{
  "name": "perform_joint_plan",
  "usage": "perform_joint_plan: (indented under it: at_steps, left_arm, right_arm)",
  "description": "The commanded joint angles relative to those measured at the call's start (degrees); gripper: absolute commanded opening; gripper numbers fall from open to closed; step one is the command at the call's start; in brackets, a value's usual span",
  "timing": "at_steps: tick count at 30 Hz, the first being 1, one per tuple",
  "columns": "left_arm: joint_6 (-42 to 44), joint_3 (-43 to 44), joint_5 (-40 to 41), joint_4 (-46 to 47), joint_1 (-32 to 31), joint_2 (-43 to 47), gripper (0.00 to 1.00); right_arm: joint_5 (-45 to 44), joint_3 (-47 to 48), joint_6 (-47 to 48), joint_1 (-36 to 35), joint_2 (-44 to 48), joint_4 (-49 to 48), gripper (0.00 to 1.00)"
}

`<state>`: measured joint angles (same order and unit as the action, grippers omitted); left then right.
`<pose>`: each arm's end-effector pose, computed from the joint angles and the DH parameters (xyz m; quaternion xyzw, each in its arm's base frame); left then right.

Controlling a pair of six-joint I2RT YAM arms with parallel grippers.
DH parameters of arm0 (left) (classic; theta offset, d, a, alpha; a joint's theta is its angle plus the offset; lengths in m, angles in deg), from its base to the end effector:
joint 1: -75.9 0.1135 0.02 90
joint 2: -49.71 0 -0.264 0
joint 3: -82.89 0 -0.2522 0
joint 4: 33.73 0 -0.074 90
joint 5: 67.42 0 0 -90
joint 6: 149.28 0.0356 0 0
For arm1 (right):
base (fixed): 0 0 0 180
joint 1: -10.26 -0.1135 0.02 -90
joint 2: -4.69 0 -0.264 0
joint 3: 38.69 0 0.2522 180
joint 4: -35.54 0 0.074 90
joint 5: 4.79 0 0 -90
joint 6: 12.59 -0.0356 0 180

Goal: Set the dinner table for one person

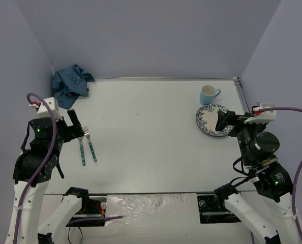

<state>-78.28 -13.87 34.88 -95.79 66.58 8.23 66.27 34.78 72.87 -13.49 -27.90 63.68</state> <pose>0.1121 -0.0107 0.4186 -0.1298 0.8079 -0.0537 0.5724 0.0900 0.0270 0.4445 0.0240 0.6286 0.0887 0.7723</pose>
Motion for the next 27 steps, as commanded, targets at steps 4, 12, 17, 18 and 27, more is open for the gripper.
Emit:
perform_joint_plan:
  at_steps: [4, 12, 17, 18, 27]
  left_arm:
    - [-1.8, 0.6, 2.3, 11.0, -0.1, -6.4, 0.97]
    - [-1.1, 5.8, 7.3, 26.2, 0.8, -24.0, 0.97]
    - [0.8, 14.6, 8.7, 35.5, 3.4, -42.2, 0.97]
    - [1.6, 16.2, 8.8, 37.3, 3.9, -45.2, 0.97]
    - [3.9, 37.1, 12.0, 41.8, 8.3, -74.0, 0.97]
  right_arm:
    - [0.9, 2.1, -1.5, -0.5, -3.6, -3.6, 1.00]
    - [8.0, 4.5, 0.2, -0.5, -12.6, -4.0, 1.00]
    - [12.8, 6.6, 0.4, -0.5, -19.5, -5.6, 1.00]
    - [13.3, 7.0, 0.5, -0.5, -20.6, -5.9, 1.00]
    - [21.4, 5.0, 0.5, -0.5, -27.0, -8.3, 1.00]
